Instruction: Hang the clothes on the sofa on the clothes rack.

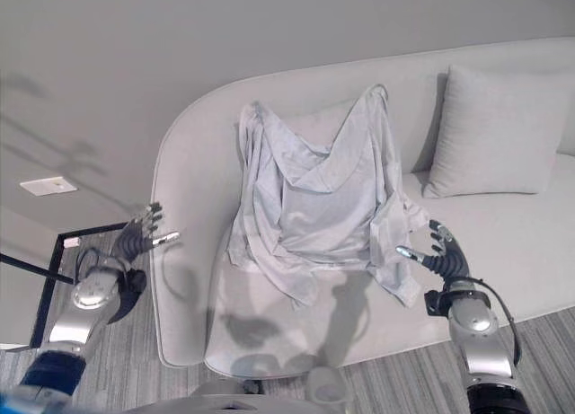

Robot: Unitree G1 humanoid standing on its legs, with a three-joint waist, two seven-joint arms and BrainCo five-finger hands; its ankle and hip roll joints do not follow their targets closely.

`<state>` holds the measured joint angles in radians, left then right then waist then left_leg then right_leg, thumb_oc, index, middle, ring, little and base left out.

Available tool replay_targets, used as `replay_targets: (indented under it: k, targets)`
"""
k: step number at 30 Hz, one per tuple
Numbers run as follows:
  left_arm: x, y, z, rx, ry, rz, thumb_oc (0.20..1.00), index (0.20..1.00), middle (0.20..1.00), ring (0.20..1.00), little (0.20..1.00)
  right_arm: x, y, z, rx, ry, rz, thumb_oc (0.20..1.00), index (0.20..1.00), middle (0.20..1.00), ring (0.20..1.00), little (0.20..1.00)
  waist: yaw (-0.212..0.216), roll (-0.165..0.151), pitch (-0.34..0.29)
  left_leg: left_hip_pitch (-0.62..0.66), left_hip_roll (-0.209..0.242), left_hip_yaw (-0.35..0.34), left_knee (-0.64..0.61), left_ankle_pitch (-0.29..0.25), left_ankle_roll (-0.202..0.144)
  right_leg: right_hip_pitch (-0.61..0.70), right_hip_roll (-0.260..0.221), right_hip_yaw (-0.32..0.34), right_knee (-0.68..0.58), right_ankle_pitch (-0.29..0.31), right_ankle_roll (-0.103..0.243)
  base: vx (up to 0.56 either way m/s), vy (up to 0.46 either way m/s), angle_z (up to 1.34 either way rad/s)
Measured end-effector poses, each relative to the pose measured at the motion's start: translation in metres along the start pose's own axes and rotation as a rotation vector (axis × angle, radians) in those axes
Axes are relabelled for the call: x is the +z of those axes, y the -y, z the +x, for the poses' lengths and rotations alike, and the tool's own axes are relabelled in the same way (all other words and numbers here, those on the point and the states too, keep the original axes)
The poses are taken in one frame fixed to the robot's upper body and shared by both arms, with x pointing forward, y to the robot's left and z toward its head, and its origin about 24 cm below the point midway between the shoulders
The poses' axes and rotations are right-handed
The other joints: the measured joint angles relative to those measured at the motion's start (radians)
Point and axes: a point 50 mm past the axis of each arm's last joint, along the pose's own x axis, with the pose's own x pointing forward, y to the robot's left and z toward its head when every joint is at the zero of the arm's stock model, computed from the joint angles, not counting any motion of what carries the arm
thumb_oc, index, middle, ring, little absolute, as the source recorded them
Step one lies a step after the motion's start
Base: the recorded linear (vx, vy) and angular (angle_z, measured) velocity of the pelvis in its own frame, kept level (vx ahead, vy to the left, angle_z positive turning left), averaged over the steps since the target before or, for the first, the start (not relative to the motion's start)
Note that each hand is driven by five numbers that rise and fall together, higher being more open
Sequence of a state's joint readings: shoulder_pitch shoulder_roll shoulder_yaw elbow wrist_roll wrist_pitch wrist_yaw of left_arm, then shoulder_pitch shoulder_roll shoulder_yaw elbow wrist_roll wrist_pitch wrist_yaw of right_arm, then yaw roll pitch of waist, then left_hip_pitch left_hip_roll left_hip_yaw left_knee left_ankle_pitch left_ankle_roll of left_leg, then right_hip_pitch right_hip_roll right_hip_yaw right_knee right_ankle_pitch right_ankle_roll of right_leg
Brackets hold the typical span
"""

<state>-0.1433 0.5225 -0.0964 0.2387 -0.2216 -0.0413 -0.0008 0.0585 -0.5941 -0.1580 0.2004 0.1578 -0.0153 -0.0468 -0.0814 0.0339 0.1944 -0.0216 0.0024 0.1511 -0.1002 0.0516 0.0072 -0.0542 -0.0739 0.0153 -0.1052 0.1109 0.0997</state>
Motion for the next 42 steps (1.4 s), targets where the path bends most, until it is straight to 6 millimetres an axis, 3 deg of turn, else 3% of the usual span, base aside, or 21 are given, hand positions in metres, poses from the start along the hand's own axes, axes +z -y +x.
replay_targets:
  k: [1,3,4,6,7,10,11,15,21,26,35,42]
  targets:
    - [0.022,0.006,0.014,-0.03,0.076,0.03,1.0,1.0,1.0,1.0,1.0,0.02,0.005,0.009,-0.01,0.077,-0.026,1.0,1.0,1.0,1.0,1.0,0.001,0.005,0.003,-0.034,0.001,0.0,0.0,0.009,-0.002,-0.034,0.0,-0.002,0.0,0.006,-0.006,-0.15,-0.057,0.07]
    - [0.043,0.009,0.025,-0.044,0.147,0.051,1.0,1.0,1.0,1.0,1.0,0.044,0.007,0.018,-0.019,0.162,-0.038,1.0,1.0,1.0,1.0,1.0,-0.003,0.01,0.015,-0.076,0.0,0.002,0.001,0.024,0.0,-0.078,0.0,-0.001,0.0,0.02,-0.009,-0.11,-0.039,-0.02]
    - [0.066,0.014,0.036,-0.054,0.223,0.06,1.0,1.0,1.0,1.0,1.0,0.069,0.007,0.03,-0.032,0.246,-0.035,1.0,1.0,1.0,1.0,1.0,-0.003,0.015,0.041,-0.105,-0.001,0.004,0.006,0.039,0.006,-0.108,0.002,0.0,0.002,0.043,-0.015,-0.12,-0.023,-0.08]
    - [0.078,0.02,0.041,-0.066,0.259,0.07,1.0,1.0,1.0,1.0,1.0,0.082,0.004,0.036,-0.024,0.287,-0.039,1.0,1.0,1.0,1.0,1.0,-0.007,0.018,0.052,-0.12,0.0,0.007,0.005,0.042,0.007,-0.125,0.003,0.006,0.001,0.046,-0.015,-0.11,-0.018,-0.07]
    - [0.096,0.026,0.048,-0.082,0.319,0.081,1.0,1.0,1.0,1.0,1.0,0.106,0.0,0.044,-0.02,0.361,-0.034,1.0,1.0,1.0,1.0,1.0,-0.014,0.024,0.071,-0.147,0.0,0.01,0.003,0.045,0.005,-0.154,0.003,0.011,0.001,0.047,-0.016,-0.08,-0.025,-0.05]
    - [0.122,0.032,0.063,-0.089,0.374,0.139,1.0,1.0,1.0,1.0,1.0,0.143,-0.004,0.055,-0.006,0.463,-0.074,1.0,1.0,1.0,1.0,1.0,-0.021,0.031,0.087,-0.201,0.0,0.025,0.006,0.053,0.005,-0.213,0.005,0.022,0.001,0.056,-0.016,-0.06,-0.028,-0.12]
    - [0.147,0.033,0.073,-0.075,0.428,0.166,1.0,1.0,1.0,1.0,1.0,0.167,0.0,0.06,-0.017,0.524,-0.071,1.0,1.0,1.0,1.0,1.0,-0.023,0.033,0.109,-0.223,0.0,0.03,0.006,0.058,0.006,-0.238,0.006,0.027,0.001,0.065,-0.019,-0.02,-0.046,-0.13]
    - [0.19,0.036,0.087,-0.059,0.511,0.221,1.0,1.0,1.0,1.0,1.0,0.199,0.007,0.075,-0.054,0.565,-0.092,1.0,1.0,1.0,1.0,1.0,-0.026,0.033,0.144,-0.242,0.001,0.03,0.006,0.062,0.003,-0.258,0.008,0.028,0.006,0.07,-0.019,-0.01,-0.011,-0.02]
    - [0.229,0.023,0.099,0.001,0.554,0.278,1.0,1.0,1.0,1.0,1.0,0.246,0.008,0.083,-0.06,0.64,-0.105,1.0,1.0,1.0,1.0,1.0,-0.032,0.046,0.183,-0.278,0.002,0.029,0.006,0.063,0.003,-0.294,0.009,0.028,0.007,0.072,-0.02,-0.01,-0.023,0.0]
    - [0.251,0.01,0.1,0.048,0.581,0.297,1.0,1.0,1.0,1.0,1.0,0.271,0.016,0.084,-0.087,0.678,-0.095,1.0,1.0,1.0,1.0,1.0,-0.024,0.049,0.19,-0.304,0.002,0.029,0.006,0.064,0.001,-0.322,0.008,0.03,0.007,0.072,-0.021,0.0,-0.007,0.0]
    - [0.28,-0.014,0.094,0.135,0.636,0.376,1.0,1.0,1.0,1.0,1.0,0.286,0.033,0.085,-0.112,0.671,-0.071,1.0,1.0,1.0,1.0,1.0,-0.024,0.049,0.19,-0.306,-0.001,0.026,0.006,0.068,0.0,-0.322,0.006,0.024,0.007,0.075,-0.023,0.0,-0.011,0.0]
    - [0.284,-0.024,0.091,0.181,0.647,0.38,1.0,1.0,1.0,1.0,1.0,0.294,0.035,0.084,-0.118,0.688,-0.061,1.0,1.0,1.0,1.0,1.0,-0.022,0.05,0.19,-0.305,0.001,0.02,0.006,0.075,-0.003,-0.318,0.007,0.018,0.007,0.081,-0.027,0.0,-0.008,0.01]
